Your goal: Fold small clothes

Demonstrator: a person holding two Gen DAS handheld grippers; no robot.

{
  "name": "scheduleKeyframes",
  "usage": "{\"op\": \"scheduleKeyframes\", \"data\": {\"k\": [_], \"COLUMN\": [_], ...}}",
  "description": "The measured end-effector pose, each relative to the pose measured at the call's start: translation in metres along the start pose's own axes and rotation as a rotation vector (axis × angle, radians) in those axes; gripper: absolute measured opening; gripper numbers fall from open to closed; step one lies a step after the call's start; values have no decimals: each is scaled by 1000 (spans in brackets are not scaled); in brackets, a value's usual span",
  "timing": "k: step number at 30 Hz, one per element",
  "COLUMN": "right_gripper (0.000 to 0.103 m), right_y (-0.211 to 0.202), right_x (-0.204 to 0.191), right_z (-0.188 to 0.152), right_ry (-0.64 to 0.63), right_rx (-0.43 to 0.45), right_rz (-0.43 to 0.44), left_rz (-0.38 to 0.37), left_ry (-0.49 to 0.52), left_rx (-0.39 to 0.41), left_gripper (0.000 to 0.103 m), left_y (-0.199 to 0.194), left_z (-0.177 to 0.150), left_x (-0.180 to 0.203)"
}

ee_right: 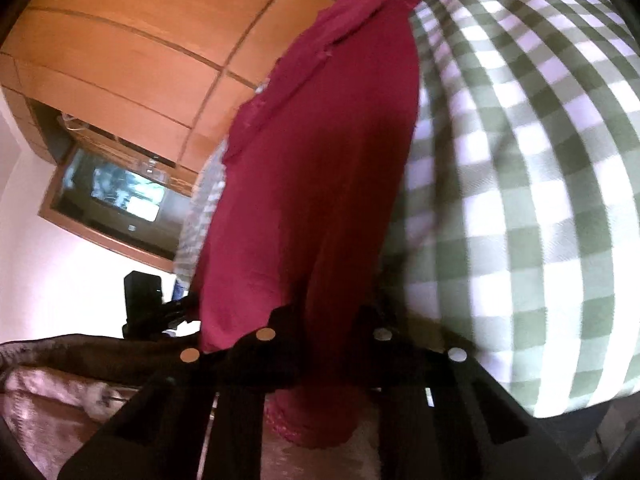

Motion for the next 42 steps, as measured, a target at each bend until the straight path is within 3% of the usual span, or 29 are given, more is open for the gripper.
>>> {"op": "scheduleKeyframes", "data": {"k": [13,17,24,33,36,42], "right_gripper": [12,12,12,12,12,12], "right_y": [-36,-48,-81,-112,-106,-93], "right_x": [-56,-71,-76,-111,-113,-83], "right_z": [8,9,8,-16,-13,8], "right_ry": [-84,-102,-117,-254,-244,-81], "right_rx": [109,152,222,179,171,200], "right_rz": [356,450,597,765,762,711], "left_rz": [-217,-292,-413,-550,-542,-455], "left_ry": [89,76,102,151,118,-21], "left_rx": [359,427,487,550,552,491], "left_gripper": [6,6,6,6,6,6], "left_y": [-71,-90,-125,-162,-163,-139], "left_z": [27,33,31,20,25,49], "left_x": [47,51,66,90,83,52]}}
Point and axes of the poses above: each gripper's, at about its wrist camera, not at the fingertips, and y roughly the way its jaws point, x to its right, z to its top, the point moved 1 cm from there along y, roughly the way its jaws point, and after that the axes turned 9 degrees about y, right-handed, at the moved point
